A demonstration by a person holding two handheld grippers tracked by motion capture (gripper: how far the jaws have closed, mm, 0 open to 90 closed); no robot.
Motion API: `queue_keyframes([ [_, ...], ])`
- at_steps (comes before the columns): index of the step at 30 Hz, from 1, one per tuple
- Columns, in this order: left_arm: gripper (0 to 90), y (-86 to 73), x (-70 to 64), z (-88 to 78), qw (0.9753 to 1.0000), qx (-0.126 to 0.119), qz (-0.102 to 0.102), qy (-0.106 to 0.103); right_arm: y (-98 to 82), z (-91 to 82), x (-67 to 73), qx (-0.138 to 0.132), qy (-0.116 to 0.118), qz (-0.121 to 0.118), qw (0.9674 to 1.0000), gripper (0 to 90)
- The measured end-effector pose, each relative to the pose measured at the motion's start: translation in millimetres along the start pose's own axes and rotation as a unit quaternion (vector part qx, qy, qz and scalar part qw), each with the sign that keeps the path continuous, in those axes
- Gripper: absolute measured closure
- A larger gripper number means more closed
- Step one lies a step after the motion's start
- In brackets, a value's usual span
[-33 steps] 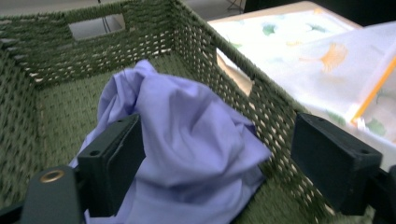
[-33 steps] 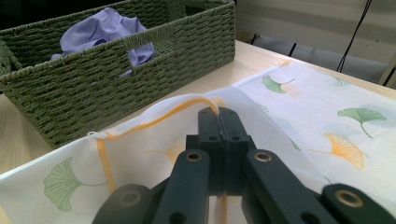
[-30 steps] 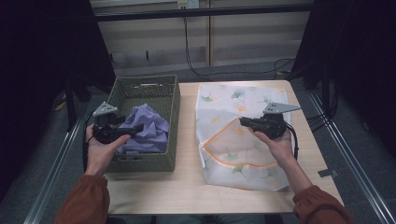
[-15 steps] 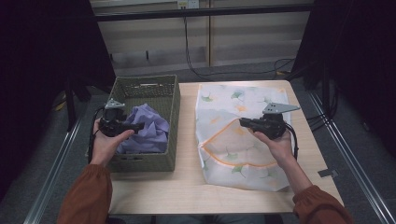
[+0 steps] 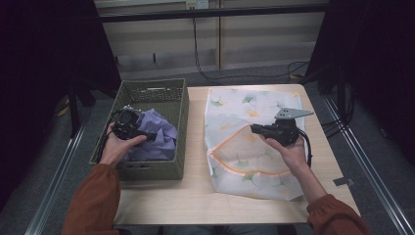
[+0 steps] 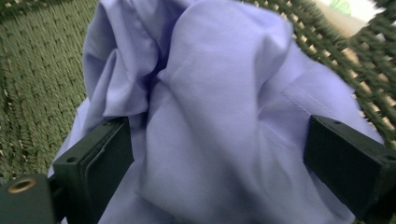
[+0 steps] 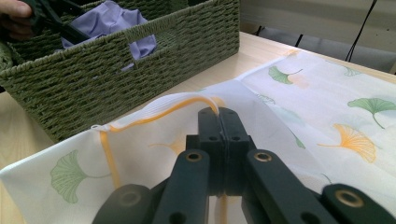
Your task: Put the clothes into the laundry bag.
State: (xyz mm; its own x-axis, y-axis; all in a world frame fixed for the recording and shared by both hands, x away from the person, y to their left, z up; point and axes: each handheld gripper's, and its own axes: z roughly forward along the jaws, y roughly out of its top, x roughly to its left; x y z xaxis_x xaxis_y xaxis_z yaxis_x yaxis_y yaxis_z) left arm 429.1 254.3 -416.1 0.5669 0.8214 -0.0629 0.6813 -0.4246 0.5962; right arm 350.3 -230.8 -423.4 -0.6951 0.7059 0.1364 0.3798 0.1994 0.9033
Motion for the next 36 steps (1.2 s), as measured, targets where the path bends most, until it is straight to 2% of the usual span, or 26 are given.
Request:
queue_keyframes([
  [1,8.3,0.4,1.6,-0.2,0.9999,0.009,0.005,-0.002,0.1,0.2,0.5,0.002,0.000,-0.001,1.0000,90.0],
  [2,7.8,0.3,0.9,1.1,1.0000,0.007,0.001,0.000,0.3,0.3,0.7,0.004,0.000,-0.002,1.0000,90.0],
  [6,10.9,-0.7,1.0,7.0,0.9993,0.032,0.006,-0.016,0.1,0.5,0.0,0.003,0.000,-0.001,1.0000,90.0],
  [7,9.7,-0.3,0.7,9.2,0.9992,0.038,0.008,-0.010,0.0,0.5,0.2,0.005,0.000,-0.002,1.0000,90.0],
  [9,9.0,-0.3,-1.2,14.7,0.9980,0.058,0.019,-0.019,0.2,1.1,0.5,0.005,-0.001,-0.004,1.0000,90.0],
  [13,4.8,-1.1,-0.2,19.1,0.9970,0.073,0.010,-0.023,0.1,1.2,0.4,0.006,-0.001,-0.004,1.0000,90.0],
  [15,3.9,-1.6,1.3,20.9,0.9965,0.081,0.004,-0.016,0.1,1.2,0.3,0.007,-0.001,-0.004,1.0000,90.0],
  [17,3.6,-1.9,2.8,22.4,0.9957,0.092,0.011,-0.004,0.1,1.2,0.4,0.007,-0.001,-0.004,1.0000,90.0],
  [24,2.7,-3.6,1.2,28.8,0.9941,0.108,0.007,0.003,0.3,0.9,0.9,0.006,-0.001,-0.004,1.0000,90.0],
  [25,2.7,-3.3,2.2,28.9,0.9932,0.116,0.012,0.002,0.3,0.9,0.9,0.006,-0.001,-0.004,1.0000,90.0],
  [27,2.4,-4.3,2.0,31.4,0.9922,0.124,0.004,0.006,0.3,0.9,0.9,0.007,-0.001,-0.004,1.0000,90.0],
  [28,1.9,-4.9,2.2,33.9,0.9904,0.138,0.003,0.008,0.2,1.1,0.9,0.007,0.000,-0.004,1.0000,90.0],
  [29,1.9,-4.9,2.2,33.9,0.9904,0.138,0.003,0.008,0.2,1.1,0.9,0.007,0.000,-0.004,1.0000,90.0],
  [30,1.9,-5.6,3.6,36.4,0.9900,0.139,0.018,0.017,0.2,1.2,0.9,0.007,-0.001,-0.005,1.0000,90.0],
  [31,1.9,-5.6,3.6,36.4,0.9900,0.139,0.018,0.017,0.2,1.2,0.9,0.007,-0.001,-0.005,1.0000,90.0],
  [33,1.4,-7.9,3.1,40.4,0.9888,0.149,0.002,0.011,0.2,1.1,0.8,0.007,-0.001,-0.005,1.0000,90.0],
  [34,1.4,-7.8,5.5,43.2,0.9873,0.158,-0.003,0.017,0.2,0.9,-0.1,0.007,-0.002,-0.005,1.0000,90.0],
  [35,0.7,-7.8,5.5,43.2,0.9873,0.158,-0.003,0.017,0.2,0.9,-0.1,0.007,-0.002,-0.005,1.0000,90.0],
  [36,0.7,-7.5,6.8,44.5,0.9862,0.164,0.001,0.022,0.1,0.7,-0.5,0.008,-0.003,-0.004,1.0000,90.0],
])
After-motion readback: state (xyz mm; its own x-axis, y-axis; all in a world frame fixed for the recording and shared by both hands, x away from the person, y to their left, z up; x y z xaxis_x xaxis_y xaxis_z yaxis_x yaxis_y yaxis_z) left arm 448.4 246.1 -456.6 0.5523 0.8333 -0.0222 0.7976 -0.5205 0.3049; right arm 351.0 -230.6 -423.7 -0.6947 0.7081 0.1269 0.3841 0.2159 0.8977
